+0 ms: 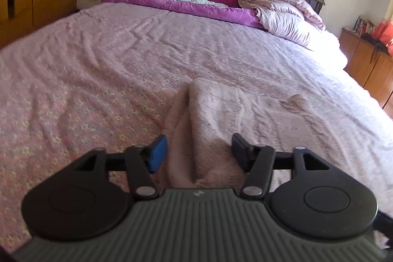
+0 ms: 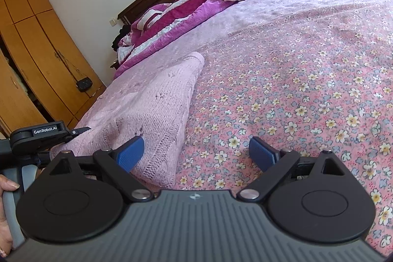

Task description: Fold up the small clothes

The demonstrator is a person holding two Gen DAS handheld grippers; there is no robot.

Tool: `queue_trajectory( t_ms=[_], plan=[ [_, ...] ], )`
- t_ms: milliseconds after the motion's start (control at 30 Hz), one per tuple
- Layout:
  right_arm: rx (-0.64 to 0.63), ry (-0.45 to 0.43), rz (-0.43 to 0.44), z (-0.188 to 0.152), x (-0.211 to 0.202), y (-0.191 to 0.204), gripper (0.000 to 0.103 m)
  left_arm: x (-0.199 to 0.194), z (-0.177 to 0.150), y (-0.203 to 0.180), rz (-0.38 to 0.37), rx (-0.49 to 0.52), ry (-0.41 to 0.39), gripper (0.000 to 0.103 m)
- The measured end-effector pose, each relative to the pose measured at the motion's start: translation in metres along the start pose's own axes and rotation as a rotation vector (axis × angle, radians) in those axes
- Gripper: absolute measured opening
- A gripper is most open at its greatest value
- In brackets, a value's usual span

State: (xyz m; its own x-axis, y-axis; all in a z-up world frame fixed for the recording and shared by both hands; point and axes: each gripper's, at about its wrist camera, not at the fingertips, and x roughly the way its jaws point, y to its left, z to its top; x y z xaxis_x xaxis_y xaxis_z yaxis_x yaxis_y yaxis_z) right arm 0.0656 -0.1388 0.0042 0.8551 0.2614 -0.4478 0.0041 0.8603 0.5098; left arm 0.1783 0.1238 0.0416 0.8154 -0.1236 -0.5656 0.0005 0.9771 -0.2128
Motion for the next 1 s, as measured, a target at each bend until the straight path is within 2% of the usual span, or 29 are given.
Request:
queue_trajectory(
  t_ms=[233,367,500,533,567,600,633,733,867,900,1000],
  plan=[
    [-0.007,-0.005,0.008,-0.002,0.002,-0.001,0.097,0.014,0.002,0.013,-0.120,-0.101,0.041,0.061],
    [-0.014,-0.012,0.011,-0.003,0.003,-0.001,0.098,0.010,-0.005,0.002,-0.099,-0.046,0.001,0.061],
    [-0.009,-0.015,0.013,-0.003,0.003,-0.001,0.098,0.025,0.000,-0.008,-0.119,-0.025,-0.009,0.061],
    [-0.008,-0.014,0.012,-0.003,0.004,-0.001,0.098,0.031,0.002,-0.009,-0.123,-0.026,-0.009,0.056],
    [-0.007,-0.012,0.009,-0.002,0.004,0.000,0.098,0.037,0.004,-0.009,-0.121,-0.024,-0.004,0.042],
    [-0.005,-0.009,0.006,-0.001,0.004,0.000,0.098,0.040,0.007,-0.009,-0.119,-0.028,-0.002,0.038],
    [-0.002,-0.006,0.004,0.000,0.004,0.001,0.098,0.039,0.010,-0.009,-0.125,-0.035,-0.010,0.027],
    [0.017,0.000,-0.002,0.006,0.008,0.003,0.098,0.025,0.016,-0.006,-0.144,-0.039,-0.049,0.023],
    [0.111,0.014,0.040,0.019,0.012,0.004,0.098,-0.006,0.018,0.007,-0.114,-0.069,-0.094,0.023],
    [0.129,0.013,0.061,0.022,0.012,0.006,0.098,-0.008,0.017,0.013,-0.104,-0.076,-0.086,0.023],
    [0.123,0.019,0.105,0.025,0.017,0.015,0.098,0.008,0.010,0.028,-0.085,-0.069,0.025,0.024]
  ],
)
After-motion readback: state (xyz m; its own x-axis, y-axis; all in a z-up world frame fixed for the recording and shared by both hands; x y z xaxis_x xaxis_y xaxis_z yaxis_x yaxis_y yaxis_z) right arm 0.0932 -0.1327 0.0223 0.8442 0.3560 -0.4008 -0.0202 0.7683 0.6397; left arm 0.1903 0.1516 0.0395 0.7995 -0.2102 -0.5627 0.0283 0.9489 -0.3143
